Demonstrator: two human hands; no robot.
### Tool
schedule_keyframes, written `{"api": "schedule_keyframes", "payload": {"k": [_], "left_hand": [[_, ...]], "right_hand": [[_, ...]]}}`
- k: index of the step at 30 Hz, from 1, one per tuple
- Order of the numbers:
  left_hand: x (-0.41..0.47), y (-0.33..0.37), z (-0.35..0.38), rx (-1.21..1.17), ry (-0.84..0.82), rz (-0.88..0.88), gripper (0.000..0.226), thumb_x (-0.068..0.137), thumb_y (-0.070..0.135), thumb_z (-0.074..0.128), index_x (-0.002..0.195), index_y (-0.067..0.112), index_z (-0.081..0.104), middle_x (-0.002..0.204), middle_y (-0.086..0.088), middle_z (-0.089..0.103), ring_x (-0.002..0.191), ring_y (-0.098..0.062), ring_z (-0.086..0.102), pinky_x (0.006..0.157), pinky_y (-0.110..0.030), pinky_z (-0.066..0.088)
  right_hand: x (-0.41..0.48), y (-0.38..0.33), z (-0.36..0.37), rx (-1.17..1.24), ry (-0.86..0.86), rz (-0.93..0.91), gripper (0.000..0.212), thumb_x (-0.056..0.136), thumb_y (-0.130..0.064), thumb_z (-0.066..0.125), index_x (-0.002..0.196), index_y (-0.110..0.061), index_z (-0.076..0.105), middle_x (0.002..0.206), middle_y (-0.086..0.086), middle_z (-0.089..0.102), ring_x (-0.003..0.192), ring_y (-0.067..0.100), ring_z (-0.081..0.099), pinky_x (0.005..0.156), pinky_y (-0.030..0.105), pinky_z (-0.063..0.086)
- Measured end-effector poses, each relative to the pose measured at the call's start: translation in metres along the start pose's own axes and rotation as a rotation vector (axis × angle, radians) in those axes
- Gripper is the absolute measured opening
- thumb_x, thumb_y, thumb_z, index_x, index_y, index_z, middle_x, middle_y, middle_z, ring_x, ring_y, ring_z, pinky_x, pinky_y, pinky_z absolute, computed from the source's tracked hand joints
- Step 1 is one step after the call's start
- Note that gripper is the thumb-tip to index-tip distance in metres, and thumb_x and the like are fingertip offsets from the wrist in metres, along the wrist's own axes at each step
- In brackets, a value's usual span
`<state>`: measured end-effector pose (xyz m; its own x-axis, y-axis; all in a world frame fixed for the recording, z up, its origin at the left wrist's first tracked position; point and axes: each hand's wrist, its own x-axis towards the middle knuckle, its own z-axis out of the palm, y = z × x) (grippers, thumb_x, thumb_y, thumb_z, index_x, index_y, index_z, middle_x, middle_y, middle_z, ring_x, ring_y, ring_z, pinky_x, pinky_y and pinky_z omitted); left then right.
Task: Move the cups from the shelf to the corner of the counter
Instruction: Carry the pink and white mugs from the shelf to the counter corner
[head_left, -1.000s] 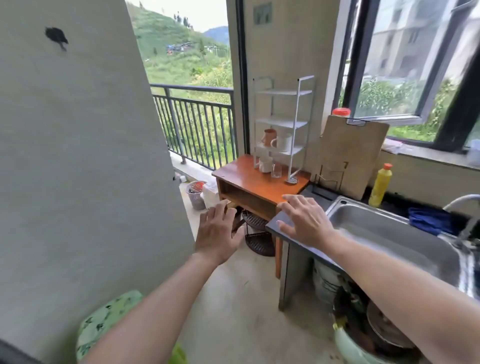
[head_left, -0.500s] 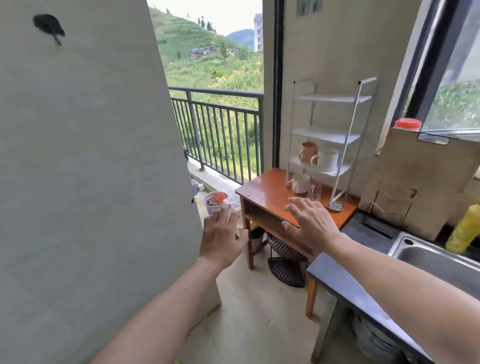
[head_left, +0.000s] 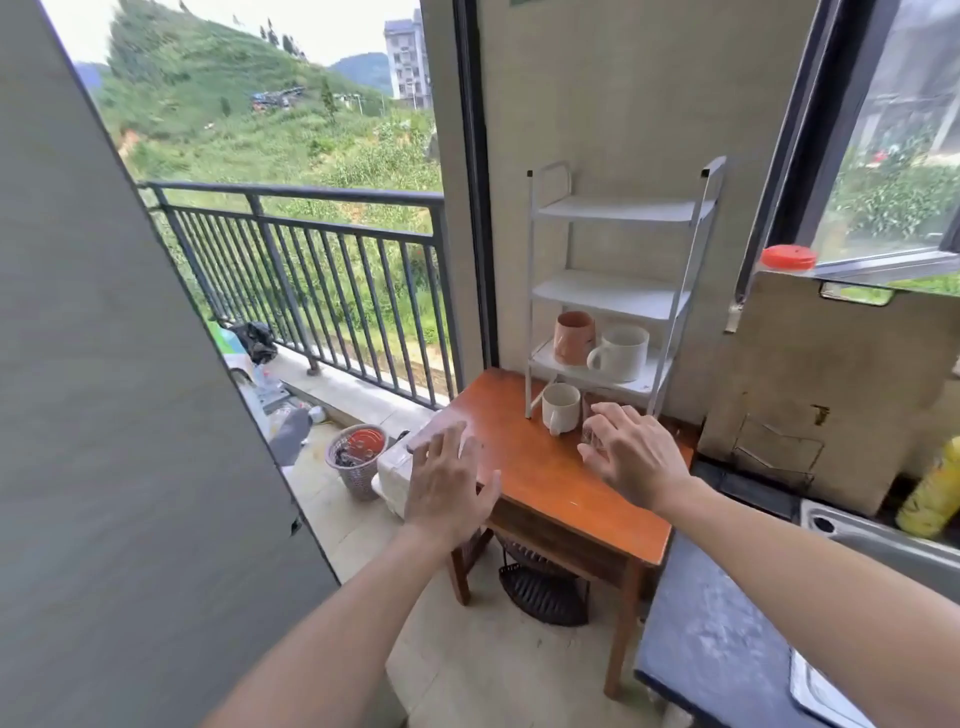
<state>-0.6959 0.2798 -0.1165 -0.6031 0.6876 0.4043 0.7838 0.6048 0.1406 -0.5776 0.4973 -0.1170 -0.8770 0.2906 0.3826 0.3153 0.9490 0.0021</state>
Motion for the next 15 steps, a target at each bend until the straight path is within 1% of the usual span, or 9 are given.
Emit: {"api": "schedule_keyframes", "payload": {"k": [2,4,6,9,11,15], "left_hand": [[0.038,-0.005,0.021,-0.019,-0.002,0.025,0.042,0.085,0.043,0.053,0.115,0.014,0.054,0.131,-0.009,0.048,0.12,-0.024,0.045,0.101,-0.038,0.034],[0.075,-0.009,0.039,-0.044,-0.033,0.032,0.041,0.086,0.043,0.052,0.115,0.015,0.053,0.131,-0.008,0.047,0.121,-0.023,0.044,0.102,-0.038,0.034],[0.111,-0.012,0.054,-0.058,-0.049,0.064,0.041,0.086,0.044,0.05,0.117,0.017,0.051,0.134,-0.008,0.046,0.124,-0.023,0.042,0.105,-0.038,0.033],[0.162,-0.018,0.075,-0.078,-0.042,0.082,0.044,0.087,0.045,0.048,0.12,0.016,0.05,0.138,-0.009,0.044,0.128,-0.025,0.038,0.107,-0.04,0.033],[0.185,-0.022,0.091,-0.111,-0.075,0.063,0.045,0.088,0.045,0.048,0.121,0.015,0.049,0.14,-0.009,0.042,0.13,-0.025,0.037,0.109,-0.041,0.031],[0.233,-0.025,0.121,-0.152,-0.082,0.114,0.043,0.087,0.045,0.05,0.118,0.014,0.051,0.136,-0.009,0.045,0.126,-0.025,0.04,0.105,-0.038,0.033]], "right_hand": [[0.026,0.017,0.019,-0.012,-0.013,0.045,0.031,0.085,-0.038,0.057,0.101,-0.012,0.062,0.109,0.009,0.064,0.094,0.03,0.06,0.075,0.042,0.05],[0.053,0.035,0.036,-0.034,-0.046,0.119,0.03,0.086,-0.04,0.054,0.096,-0.014,0.061,0.095,0.006,0.067,0.087,0.028,0.061,0.072,0.04,0.049],[0.078,0.053,0.051,-0.036,-0.049,0.183,0.029,0.085,-0.041,0.053,0.093,-0.014,0.061,0.089,0.005,0.068,0.085,0.028,0.063,0.072,0.039,0.048],[0.114,0.078,0.07,-0.044,-0.027,0.254,0.029,0.086,-0.041,0.051,0.094,-0.015,0.06,0.091,0.005,0.068,0.087,0.027,0.064,0.071,0.039,0.047],[0.131,0.091,0.082,-0.046,-0.062,0.286,0.031,0.087,-0.043,0.049,0.097,-0.015,0.06,0.093,0.004,0.068,0.087,0.027,0.064,0.072,0.038,0.047],[0.157,0.109,0.101,-0.07,-0.06,0.334,0.032,0.088,-0.043,0.047,0.099,-0.016,0.059,0.095,0.005,0.069,0.086,0.027,0.065,0.073,0.039,0.048]]}}
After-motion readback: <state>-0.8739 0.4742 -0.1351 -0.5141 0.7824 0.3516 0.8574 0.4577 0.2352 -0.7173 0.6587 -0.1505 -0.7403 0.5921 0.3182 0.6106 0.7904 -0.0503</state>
